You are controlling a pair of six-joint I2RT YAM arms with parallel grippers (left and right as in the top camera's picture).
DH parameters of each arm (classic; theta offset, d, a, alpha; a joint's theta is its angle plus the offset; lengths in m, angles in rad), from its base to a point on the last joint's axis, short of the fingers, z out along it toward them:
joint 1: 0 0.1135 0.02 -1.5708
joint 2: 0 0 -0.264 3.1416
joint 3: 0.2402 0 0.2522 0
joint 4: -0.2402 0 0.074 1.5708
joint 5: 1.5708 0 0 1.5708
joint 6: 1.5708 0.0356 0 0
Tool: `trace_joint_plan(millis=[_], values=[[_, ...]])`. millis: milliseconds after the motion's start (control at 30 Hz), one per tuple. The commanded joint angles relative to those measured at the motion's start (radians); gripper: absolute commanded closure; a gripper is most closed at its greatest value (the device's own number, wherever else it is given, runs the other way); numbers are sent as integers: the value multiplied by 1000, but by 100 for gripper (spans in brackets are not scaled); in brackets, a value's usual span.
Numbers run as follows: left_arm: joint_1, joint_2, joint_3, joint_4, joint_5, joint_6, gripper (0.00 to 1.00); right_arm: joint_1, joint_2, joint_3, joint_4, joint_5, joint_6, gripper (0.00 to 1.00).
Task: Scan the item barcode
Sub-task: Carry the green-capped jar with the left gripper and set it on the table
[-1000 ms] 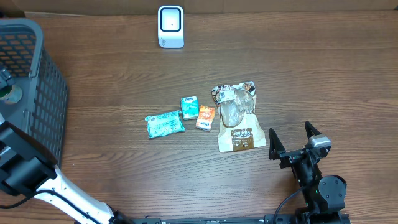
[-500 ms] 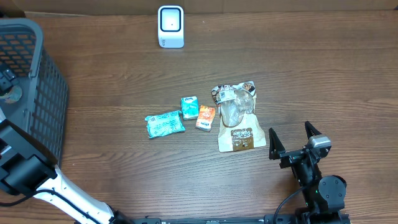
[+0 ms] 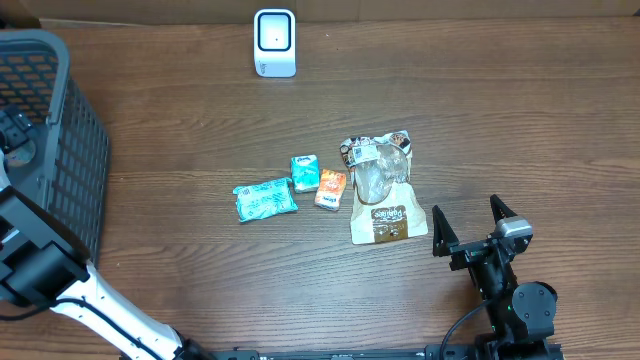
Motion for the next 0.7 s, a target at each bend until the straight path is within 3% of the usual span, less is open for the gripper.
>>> trace_joint_plan(millis=[0,133,233,300,333,667], values=[[-7,37,-9,19,27,-13,1,-1,-10,-10,5,-2,-3,0],[-8,37,-9,48,29,-13,4,-1,-10,-10,5,-2,-3,0],[-8,37,-9,53,29,-13,18,-1,-10,-10,5,-2,-3,0],[-9,37,-9,52,29,-14,37,-1,-10,-10,5,-2,-3,0],[-10,37,-9,52,29,-14,40,-1,-10,-10,5,-2,-3,0],[-22,-25,13,1,29,-39,40,-1,-10,-10,5,-2,-3,0]])
